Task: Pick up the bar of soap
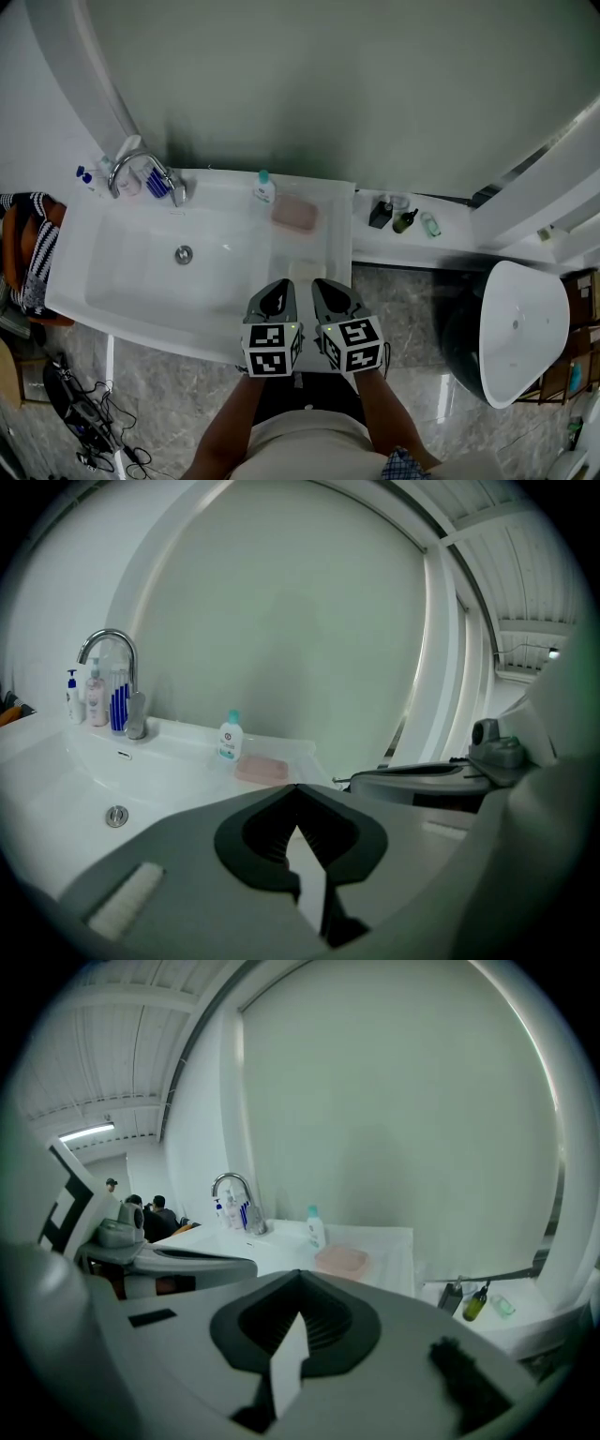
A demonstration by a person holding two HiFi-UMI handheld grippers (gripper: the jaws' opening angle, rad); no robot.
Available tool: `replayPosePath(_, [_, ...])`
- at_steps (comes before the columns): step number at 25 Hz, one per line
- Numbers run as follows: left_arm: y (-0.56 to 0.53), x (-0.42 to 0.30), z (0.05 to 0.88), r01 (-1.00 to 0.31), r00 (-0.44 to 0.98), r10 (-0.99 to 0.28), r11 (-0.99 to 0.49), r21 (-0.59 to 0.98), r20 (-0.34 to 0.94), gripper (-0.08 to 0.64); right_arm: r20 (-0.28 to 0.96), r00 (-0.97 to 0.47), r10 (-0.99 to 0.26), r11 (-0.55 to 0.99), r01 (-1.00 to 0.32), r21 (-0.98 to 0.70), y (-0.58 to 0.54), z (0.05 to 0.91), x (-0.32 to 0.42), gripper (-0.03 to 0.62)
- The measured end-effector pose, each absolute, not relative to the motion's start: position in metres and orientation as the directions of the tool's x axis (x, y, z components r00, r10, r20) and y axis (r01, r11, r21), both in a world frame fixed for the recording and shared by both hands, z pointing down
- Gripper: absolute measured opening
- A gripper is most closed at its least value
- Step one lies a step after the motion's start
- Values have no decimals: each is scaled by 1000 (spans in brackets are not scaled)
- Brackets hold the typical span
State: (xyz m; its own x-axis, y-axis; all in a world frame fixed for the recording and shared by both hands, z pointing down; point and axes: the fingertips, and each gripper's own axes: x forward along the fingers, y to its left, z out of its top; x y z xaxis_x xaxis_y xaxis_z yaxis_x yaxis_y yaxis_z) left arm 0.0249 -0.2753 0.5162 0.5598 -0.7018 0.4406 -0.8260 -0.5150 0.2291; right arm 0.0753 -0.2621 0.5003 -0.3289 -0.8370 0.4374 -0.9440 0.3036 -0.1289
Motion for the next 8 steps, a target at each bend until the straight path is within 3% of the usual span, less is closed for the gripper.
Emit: replayPosePath(8, [-274, 21, 522, -836, 544, -706, -499, 227, 453, 8, 440, -348, -828, 313, -937, -153, -258, 503, 73, 12])
